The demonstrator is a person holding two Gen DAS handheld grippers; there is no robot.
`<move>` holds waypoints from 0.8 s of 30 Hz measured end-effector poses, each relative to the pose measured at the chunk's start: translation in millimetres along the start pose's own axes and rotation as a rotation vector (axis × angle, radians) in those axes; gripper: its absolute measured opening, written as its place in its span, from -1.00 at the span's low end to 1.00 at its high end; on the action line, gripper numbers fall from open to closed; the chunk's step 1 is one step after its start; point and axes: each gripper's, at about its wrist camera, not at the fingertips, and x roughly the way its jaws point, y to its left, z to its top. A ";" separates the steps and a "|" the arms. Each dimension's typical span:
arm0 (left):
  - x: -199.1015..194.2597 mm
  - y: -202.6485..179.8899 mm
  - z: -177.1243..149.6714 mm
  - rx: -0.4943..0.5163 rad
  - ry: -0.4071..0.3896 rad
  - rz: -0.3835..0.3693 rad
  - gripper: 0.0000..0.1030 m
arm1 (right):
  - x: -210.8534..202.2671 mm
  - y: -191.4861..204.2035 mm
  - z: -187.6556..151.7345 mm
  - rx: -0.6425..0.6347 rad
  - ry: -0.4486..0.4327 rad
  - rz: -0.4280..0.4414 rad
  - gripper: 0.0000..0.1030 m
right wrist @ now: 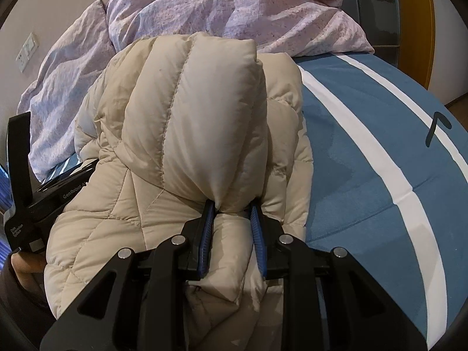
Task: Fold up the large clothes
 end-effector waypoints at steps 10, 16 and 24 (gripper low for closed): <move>1.9 -1.5 0.6 0.000 0.007 0.030 0.62 | -42.2 12.2 18.5 -0.047 -0.052 -0.019 -0.50; 1.1 -1.9 0.8 -0.004 0.003 0.035 0.62 | -66.2 40.8 46.8 -0.086 -0.113 0.044 -0.50; 0.8 0.5 -0.3 -0.017 0.000 0.025 0.62 | -2.7 27.2 78.3 -0.011 -0.059 -0.060 -0.51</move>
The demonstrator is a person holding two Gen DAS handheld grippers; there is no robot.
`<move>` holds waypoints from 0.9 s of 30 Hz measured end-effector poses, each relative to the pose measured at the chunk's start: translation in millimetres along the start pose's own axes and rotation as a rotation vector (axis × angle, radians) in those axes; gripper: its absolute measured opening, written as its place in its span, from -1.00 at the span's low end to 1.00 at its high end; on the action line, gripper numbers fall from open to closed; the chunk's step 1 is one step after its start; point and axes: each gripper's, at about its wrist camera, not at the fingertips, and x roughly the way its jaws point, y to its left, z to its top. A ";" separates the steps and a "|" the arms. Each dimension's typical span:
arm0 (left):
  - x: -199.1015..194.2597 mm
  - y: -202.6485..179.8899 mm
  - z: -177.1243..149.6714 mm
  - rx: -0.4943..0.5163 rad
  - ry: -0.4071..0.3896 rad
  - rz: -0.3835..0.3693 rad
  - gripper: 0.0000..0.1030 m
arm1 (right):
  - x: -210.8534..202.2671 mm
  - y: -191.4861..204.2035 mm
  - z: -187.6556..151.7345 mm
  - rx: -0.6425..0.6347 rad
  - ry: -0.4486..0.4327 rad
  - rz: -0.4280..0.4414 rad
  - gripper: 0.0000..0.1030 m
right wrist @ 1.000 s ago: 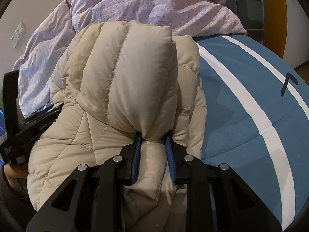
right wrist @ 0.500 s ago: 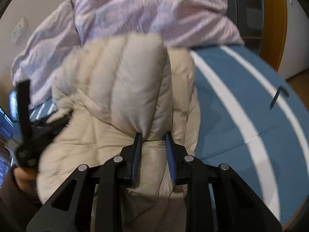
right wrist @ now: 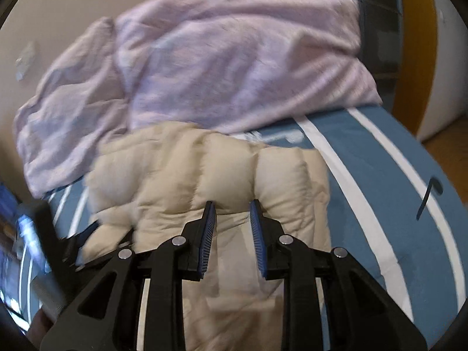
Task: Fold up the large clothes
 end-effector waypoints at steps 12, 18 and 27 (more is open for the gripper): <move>1.0 1.0 -3.4 -0.046 -0.009 -0.039 0.66 | 48.2 -11.7 -25.1 -0.045 -0.018 -0.092 -0.53; 3.2 1.4 -2.1 -0.051 -0.003 -0.029 0.69 | 57.5 -12.8 -23.7 -0.051 -0.007 -0.088 -0.52; 5.1 2.9 -2.3 -0.058 0.006 -0.028 0.73 | 57.9 -13.9 -25.3 -0.041 -0.007 -0.078 -0.52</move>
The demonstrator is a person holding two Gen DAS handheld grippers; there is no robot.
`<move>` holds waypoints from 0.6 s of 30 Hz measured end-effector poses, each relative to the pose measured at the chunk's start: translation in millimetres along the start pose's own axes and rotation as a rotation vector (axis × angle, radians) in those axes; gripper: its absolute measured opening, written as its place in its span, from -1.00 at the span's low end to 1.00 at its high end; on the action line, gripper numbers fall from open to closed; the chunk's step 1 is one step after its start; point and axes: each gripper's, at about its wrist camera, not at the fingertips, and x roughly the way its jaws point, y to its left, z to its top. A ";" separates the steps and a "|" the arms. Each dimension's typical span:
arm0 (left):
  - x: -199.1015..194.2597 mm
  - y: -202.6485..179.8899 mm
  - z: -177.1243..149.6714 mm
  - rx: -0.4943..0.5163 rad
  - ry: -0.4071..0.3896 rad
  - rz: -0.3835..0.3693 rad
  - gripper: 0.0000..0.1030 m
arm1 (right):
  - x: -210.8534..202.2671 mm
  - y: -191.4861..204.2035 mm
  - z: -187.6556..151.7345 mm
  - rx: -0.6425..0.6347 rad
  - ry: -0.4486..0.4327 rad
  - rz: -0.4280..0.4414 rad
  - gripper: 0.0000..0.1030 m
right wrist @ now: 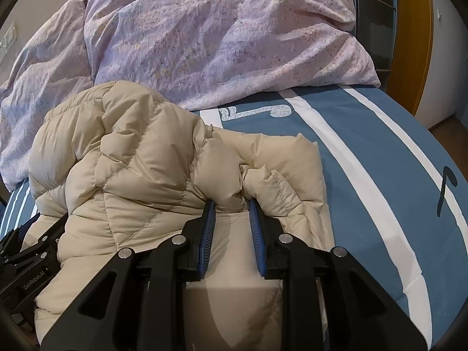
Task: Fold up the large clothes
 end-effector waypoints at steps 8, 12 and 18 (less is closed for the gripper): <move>0.3 0.2 0.3 0.000 0.000 -0.001 0.75 | 0.4 -0.9 0.5 0.008 -0.004 0.005 -0.52; 0.5 0.3 0.4 -0.001 0.000 0.000 0.75 | 0.1 -0.8 0.6 0.009 -0.004 0.004 -0.52; 0.9 0.6 1.0 -0.002 0.000 -0.001 0.76 | -0.6 -1.6 0.5 0.013 -0.006 0.008 -0.52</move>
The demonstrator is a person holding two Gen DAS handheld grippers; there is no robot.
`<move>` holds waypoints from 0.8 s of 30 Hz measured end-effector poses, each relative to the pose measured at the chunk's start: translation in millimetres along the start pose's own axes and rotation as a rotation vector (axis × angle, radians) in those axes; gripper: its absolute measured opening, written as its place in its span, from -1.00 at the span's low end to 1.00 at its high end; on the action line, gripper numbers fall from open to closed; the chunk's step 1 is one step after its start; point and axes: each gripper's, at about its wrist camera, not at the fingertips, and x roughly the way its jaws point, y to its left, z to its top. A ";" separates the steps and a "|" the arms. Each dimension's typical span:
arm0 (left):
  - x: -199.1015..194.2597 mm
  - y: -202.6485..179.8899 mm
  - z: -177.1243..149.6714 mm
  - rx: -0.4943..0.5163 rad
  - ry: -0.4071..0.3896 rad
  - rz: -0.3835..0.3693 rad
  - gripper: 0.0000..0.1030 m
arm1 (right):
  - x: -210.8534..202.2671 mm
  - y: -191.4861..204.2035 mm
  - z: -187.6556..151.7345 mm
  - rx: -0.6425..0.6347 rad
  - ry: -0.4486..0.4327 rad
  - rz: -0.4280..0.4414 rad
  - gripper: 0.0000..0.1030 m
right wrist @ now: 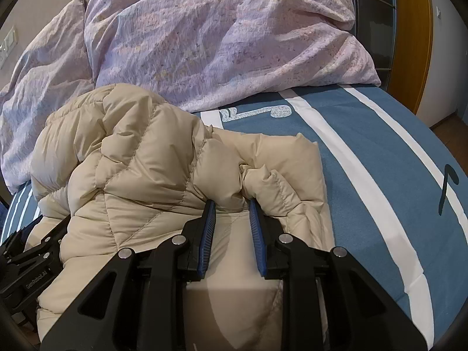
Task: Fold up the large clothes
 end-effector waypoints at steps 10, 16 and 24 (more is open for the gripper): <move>1.5 1.0 0.2 -0.002 0.001 -0.001 0.79 | 0.2 -0.8 -0.3 0.007 -0.002 0.008 -0.52; 1.7 1.2 0.5 -0.002 0.001 -0.001 0.79 | 0.3 -1.1 -0.5 0.010 -0.003 0.010 -0.52; 2.1 1.4 0.4 -0.003 0.001 -0.001 0.80 | 0.6 -1.2 -0.7 0.014 -0.005 0.012 -0.52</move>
